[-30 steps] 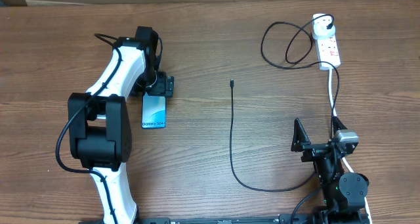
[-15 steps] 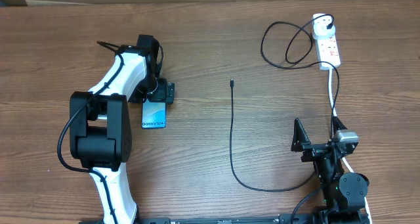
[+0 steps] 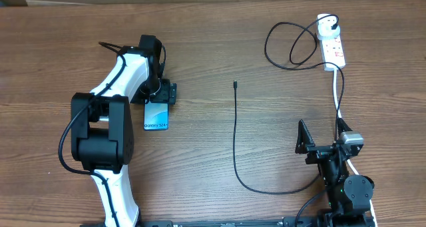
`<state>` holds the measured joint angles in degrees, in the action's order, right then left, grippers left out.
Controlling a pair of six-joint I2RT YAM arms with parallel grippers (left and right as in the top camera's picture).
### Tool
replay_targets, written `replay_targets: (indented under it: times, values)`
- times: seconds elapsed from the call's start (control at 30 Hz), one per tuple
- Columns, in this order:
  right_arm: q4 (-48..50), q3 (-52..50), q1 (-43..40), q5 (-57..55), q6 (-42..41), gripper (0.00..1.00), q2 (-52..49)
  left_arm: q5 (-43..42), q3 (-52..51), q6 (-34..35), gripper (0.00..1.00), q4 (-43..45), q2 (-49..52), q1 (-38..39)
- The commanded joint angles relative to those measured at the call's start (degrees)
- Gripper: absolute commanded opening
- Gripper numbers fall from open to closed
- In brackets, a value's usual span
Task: Plug charger to phone and switch on socket
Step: 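Close the left gripper on the phone's bottom edge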
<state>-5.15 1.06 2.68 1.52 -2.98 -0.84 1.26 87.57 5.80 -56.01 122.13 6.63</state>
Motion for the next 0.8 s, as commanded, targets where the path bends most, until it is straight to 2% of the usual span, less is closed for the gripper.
replay_targets:
  times: [0.0, 0.37, 0.6, 0.77]
  values:
    - [0.39, -0.59, 0.26, 0.09, 0.04, 1.00, 0.61, 0.22, -1.05, 1.03, 0.92, 0.46, 0.61, -0.26]
    - [0.39, -0.59, 0.26, 0.09, 0.04, 1.00, 0.61, 0.44, -4.52, 1.03, 0.86, 2.01, 0.63, -0.28]
    - [0.39, -0.59, 0.26, 0.09, 0.04, 1.00, 0.61, 0.44, -4.90, 1.05, 0.68, 2.40, 0.63, -0.28]
    - [0.39, -0.59, 0.26, 0.09, 0.04, 1.00, 0.61, 0.46, -4.90, 1.05, 0.66, 2.43, 0.63, -0.28]
